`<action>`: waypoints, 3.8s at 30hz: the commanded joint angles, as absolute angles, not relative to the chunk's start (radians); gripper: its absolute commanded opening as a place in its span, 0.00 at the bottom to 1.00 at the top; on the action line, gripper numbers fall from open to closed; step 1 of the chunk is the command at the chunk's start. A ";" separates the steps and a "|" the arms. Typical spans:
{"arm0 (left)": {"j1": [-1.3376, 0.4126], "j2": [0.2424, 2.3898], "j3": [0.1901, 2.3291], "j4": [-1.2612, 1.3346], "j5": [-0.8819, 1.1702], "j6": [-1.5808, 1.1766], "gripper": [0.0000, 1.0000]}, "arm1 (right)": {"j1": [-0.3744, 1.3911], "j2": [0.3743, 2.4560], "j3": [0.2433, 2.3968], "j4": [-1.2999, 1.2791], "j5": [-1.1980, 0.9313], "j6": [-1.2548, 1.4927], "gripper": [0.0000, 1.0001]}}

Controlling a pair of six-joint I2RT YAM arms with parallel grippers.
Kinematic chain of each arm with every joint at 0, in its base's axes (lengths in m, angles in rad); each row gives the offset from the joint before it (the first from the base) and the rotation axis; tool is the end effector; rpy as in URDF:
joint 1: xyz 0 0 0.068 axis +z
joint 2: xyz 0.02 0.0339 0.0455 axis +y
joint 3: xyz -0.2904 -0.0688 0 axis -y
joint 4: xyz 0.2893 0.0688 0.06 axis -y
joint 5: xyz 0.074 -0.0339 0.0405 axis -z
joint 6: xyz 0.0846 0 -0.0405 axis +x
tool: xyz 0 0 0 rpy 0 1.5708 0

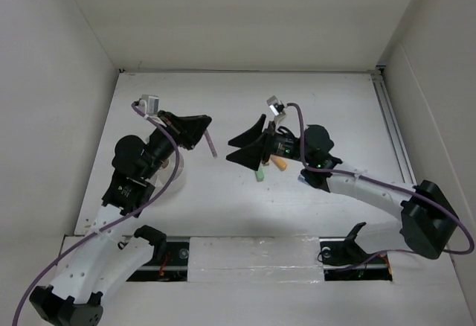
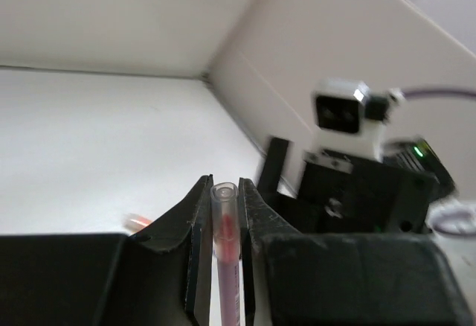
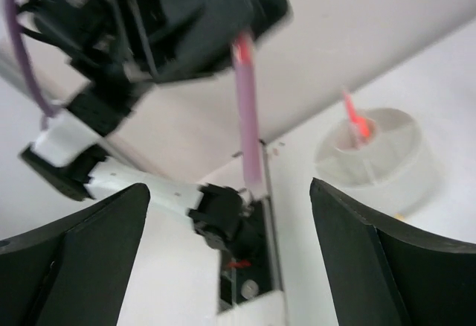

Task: Sort the stationery into containers
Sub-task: Place the pen in the storage box, then pick up the pen from the center of the board.

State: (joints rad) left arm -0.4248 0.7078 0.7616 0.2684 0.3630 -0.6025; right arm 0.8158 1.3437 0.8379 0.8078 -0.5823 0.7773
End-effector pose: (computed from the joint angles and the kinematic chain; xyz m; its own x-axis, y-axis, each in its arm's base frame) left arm 0.1974 -0.1223 0.4263 -0.1545 -0.5115 -0.8452 0.7338 0.5134 -0.4449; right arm 0.2230 0.3049 0.3518 -0.5337 0.2876 -0.7953 -0.8330 -0.0165 0.5530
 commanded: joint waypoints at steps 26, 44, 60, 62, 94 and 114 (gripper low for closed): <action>-0.425 0.643 0.776 0.028 -0.761 -0.201 0.00 | 0.638 0.858 0.546 0.663 -0.678 0.643 0.98; -0.362 0.695 0.542 0.311 -0.543 -0.015 0.00 | 0.620 0.848 0.546 0.663 -0.698 0.643 1.00; -0.362 0.808 0.459 0.410 -0.689 0.014 0.00 | 0.620 0.848 0.546 0.663 -0.716 0.643 1.00; -0.362 0.831 0.449 0.399 -0.704 -0.009 0.00 | 0.611 0.848 0.546 0.663 -0.716 0.643 1.00; -0.362 0.612 0.722 0.137 -0.556 -0.161 1.00 | 0.580 1.044 0.690 0.231 -0.366 0.574 1.00; -0.362 0.327 0.798 -0.252 -0.385 -0.414 1.00 | 0.771 1.486 0.965 -0.279 0.189 0.515 0.70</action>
State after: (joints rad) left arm -0.3641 0.3462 0.7994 -0.2348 -0.3698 -0.3786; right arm 0.7380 1.4265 0.9001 -0.2474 0.1188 0.5236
